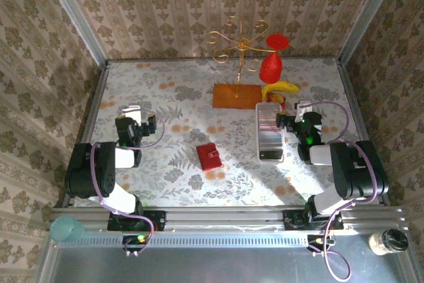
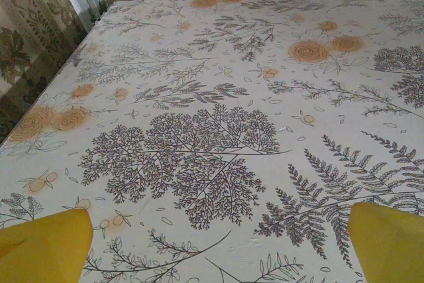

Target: Put the credit cards into the card holder

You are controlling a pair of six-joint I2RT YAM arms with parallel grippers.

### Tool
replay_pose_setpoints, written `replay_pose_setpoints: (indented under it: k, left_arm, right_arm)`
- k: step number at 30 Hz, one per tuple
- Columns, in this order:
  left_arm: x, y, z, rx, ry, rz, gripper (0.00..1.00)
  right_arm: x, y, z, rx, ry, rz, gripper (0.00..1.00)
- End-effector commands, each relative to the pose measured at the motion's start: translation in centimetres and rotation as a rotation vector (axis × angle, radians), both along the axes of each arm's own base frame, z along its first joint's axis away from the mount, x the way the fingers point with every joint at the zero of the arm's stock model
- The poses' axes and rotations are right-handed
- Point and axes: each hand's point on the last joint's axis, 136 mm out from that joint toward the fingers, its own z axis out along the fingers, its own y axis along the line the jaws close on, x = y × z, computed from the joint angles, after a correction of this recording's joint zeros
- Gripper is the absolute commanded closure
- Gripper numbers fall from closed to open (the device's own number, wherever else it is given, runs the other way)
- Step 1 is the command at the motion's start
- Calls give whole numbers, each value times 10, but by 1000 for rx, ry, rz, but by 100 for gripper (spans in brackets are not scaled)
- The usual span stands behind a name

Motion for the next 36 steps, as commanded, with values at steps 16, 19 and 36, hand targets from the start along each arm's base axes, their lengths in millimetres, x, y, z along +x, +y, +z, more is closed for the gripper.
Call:
replay_pose_setpoints:
  k: [16,19,36]
  left_arm:
    - [7,-2,9,24,-24,-11,0]
    - [7,-2,10,24,-26,-11,0]
    - [2,-13,20,82,-58,-33,0]
  right_arm:
    - [5,-3,10,-5,-31,-22,0]
    - [5,-3,10,-5,-31,-22,0]
    - [-4,-3,34,-15,-63,-36,0]
